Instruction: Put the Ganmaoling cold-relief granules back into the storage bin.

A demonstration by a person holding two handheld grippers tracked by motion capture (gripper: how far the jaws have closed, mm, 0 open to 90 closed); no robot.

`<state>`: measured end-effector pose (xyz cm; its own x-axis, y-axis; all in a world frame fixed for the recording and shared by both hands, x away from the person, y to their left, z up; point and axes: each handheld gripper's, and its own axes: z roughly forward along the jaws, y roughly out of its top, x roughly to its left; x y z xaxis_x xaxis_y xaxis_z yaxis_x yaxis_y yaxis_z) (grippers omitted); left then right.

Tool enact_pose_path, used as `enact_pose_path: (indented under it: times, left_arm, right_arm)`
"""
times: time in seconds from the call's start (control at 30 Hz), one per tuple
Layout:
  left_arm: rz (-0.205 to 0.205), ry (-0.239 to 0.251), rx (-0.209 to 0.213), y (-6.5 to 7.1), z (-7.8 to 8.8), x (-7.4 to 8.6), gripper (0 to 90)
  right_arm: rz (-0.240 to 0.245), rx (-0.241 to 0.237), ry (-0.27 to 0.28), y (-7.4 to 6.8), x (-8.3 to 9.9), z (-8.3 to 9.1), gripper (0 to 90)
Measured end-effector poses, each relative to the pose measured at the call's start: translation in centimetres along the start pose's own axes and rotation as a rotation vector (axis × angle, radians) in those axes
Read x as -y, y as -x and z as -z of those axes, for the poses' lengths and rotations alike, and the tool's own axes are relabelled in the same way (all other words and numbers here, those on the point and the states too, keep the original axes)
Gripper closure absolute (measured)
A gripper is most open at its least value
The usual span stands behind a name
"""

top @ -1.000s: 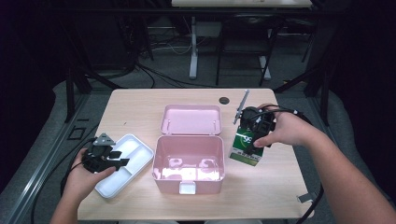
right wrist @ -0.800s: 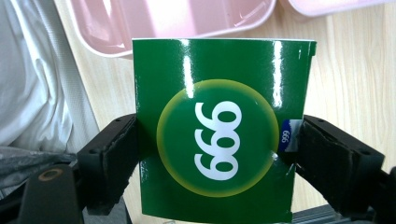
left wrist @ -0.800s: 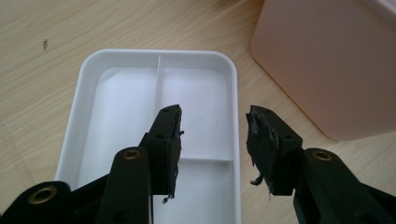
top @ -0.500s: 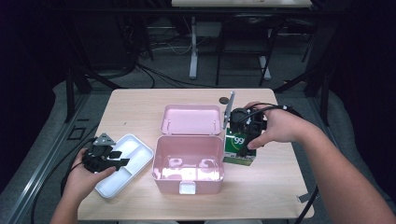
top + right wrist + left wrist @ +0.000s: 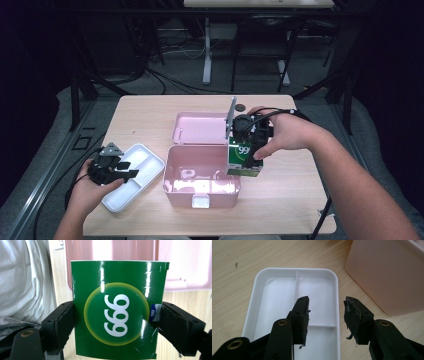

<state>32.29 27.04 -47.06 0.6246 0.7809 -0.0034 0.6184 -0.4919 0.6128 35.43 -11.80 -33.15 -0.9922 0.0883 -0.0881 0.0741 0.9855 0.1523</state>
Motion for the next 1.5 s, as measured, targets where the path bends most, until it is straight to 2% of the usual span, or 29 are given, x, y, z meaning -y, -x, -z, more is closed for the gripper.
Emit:
enact_pose_path:
  times: [0.33,0.57,0.97,1.27,1.4,1.5]
  left_arm:
    - [-0.004,-0.006,0.007,0.0,-0.2,0.0,54.7]
    - [-0.002,-0.003,0.003,-0.1,-0.1,0.1,54.7]
    - [-0.006,-0.005,0.005,-0.1,-0.2,0.1,54.7]
    - [-0.006,-0.008,0.006,-0.1,-0.2,0.0,54.7]
    - [-0.003,-0.007,0.006,0.0,-0.3,0.0,54.7]
    - [-0.005,-0.006,0.007,-0.1,-0.3,0.1,54.7]
  right_arm:
    - [0.061,-0.016,-0.022,-0.4,-2.9,-1.4,16.3]
    - [0.074,-0.025,-0.026,-0.5,-4.4,-2.3,16.2]
    - [0.087,-0.02,-0.046,-0.5,-5.1,-3.6,16.1]
    - [0.078,-0.048,-0.05,-0.4,-4.8,-5.5,16.1]
    - [0.083,-0.038,-0.066,-0.3,-4.7,-6.2,16.0]
    - [0.085,-0.039,-0.058,-0.2,-4.6,-6.5,16.0]
